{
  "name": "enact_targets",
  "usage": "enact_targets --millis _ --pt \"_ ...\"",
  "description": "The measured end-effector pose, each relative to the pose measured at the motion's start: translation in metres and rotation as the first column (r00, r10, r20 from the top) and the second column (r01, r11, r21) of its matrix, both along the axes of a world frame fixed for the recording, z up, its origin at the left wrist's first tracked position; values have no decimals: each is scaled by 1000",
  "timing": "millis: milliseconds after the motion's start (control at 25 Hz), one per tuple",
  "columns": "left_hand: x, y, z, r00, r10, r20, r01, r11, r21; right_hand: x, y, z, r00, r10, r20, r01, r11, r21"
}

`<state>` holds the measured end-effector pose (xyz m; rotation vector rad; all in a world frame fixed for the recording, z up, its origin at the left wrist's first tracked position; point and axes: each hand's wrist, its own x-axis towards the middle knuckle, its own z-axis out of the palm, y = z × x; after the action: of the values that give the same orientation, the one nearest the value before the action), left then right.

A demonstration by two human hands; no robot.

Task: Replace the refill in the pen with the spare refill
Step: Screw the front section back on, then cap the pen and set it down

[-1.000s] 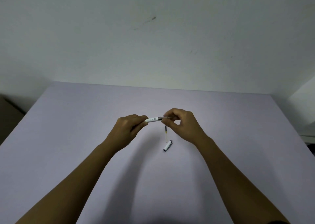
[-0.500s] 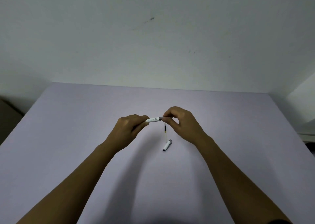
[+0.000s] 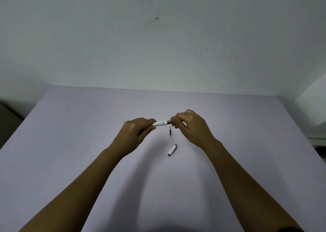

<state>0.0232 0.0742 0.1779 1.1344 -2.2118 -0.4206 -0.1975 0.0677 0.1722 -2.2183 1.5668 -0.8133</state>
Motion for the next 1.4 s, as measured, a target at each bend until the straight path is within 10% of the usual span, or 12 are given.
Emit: enact_targets --millis 1400 --pt "-2 2 3 1000 -6 27 7 999 -37 -1 9 -1 991 120 66 -119 993 -17"
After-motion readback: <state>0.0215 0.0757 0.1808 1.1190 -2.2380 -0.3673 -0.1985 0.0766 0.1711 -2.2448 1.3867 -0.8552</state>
